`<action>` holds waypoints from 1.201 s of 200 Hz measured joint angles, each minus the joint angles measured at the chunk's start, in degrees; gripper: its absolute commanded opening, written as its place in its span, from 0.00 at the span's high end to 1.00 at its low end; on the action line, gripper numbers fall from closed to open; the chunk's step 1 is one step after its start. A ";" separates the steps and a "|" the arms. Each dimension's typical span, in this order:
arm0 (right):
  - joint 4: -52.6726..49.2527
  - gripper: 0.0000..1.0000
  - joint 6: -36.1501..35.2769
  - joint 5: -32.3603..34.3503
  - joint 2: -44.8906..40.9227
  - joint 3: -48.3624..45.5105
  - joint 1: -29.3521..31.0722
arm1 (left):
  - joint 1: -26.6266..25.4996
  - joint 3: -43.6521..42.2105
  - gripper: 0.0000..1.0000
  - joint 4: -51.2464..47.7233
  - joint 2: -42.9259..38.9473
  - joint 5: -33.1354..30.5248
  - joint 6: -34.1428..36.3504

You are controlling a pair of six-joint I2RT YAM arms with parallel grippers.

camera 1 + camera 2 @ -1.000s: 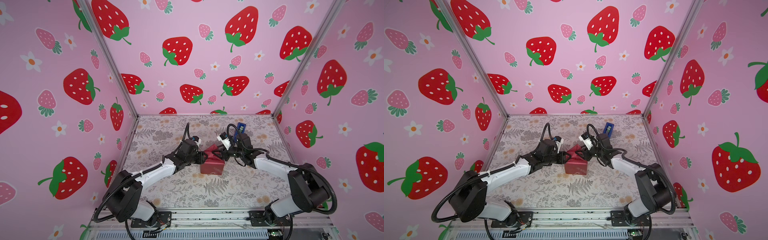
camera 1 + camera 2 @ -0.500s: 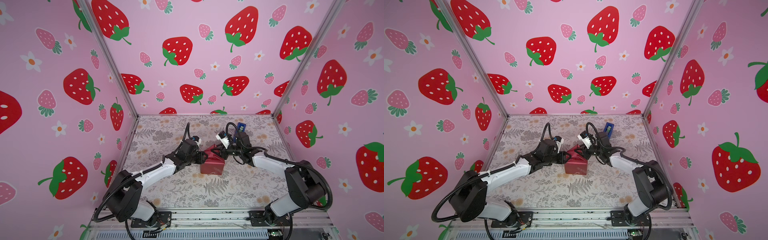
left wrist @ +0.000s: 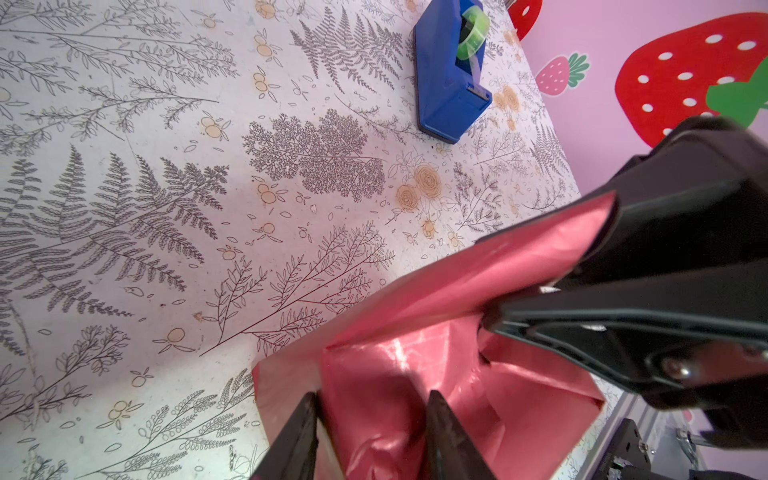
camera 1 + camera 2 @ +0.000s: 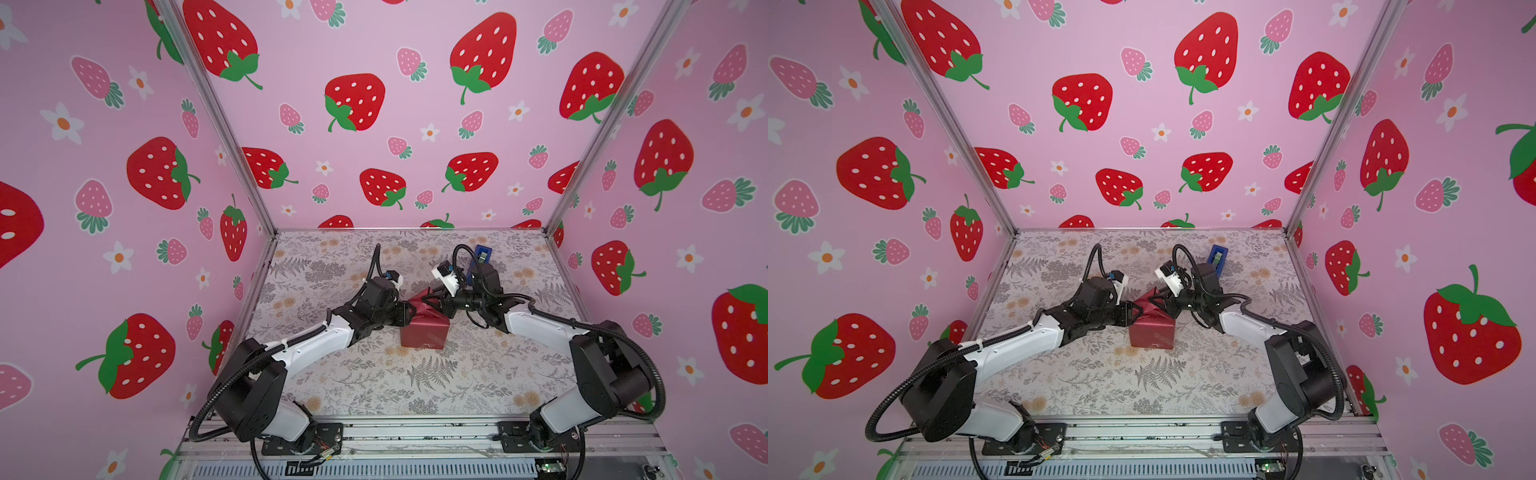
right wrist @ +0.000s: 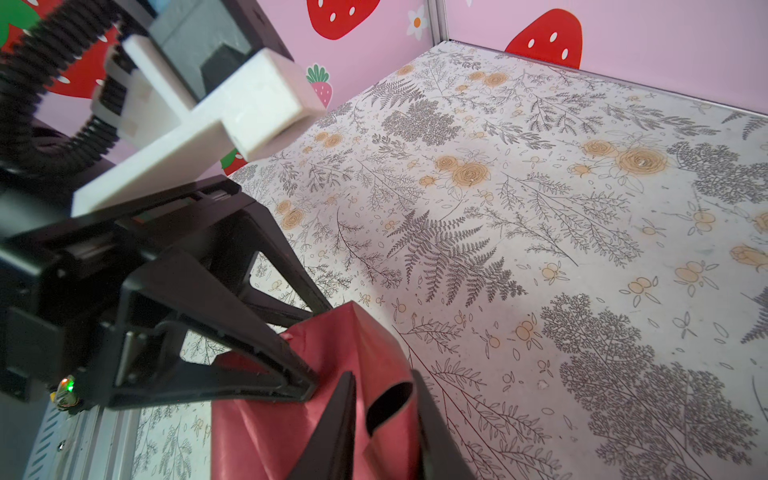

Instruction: Wrap the gift box in paper

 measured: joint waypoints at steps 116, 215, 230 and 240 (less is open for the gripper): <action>-1.70 1.00 0.00 1.40 -4.00 -1.25 1.92 | -0.11 0.35 0.56 -0.98 0.07 0.09 0.20; -3.02 1.00 0.04 5.11 -8.48 -7.21 4.59 | -1.07 0.59 0.57 0.72 1.51 0.61 0.04; -2.69 1.00 0.33 5.70 -9.05 -8.20 4.94 | -1.36 0.57 0.57 0.87 1.55 0.55 -0.22; -2.21 1.00 0.61 6.23 -9.20 -8.70 5.16 | -1.44 0.57 0.57 0.87 1.53 0.52 -0.37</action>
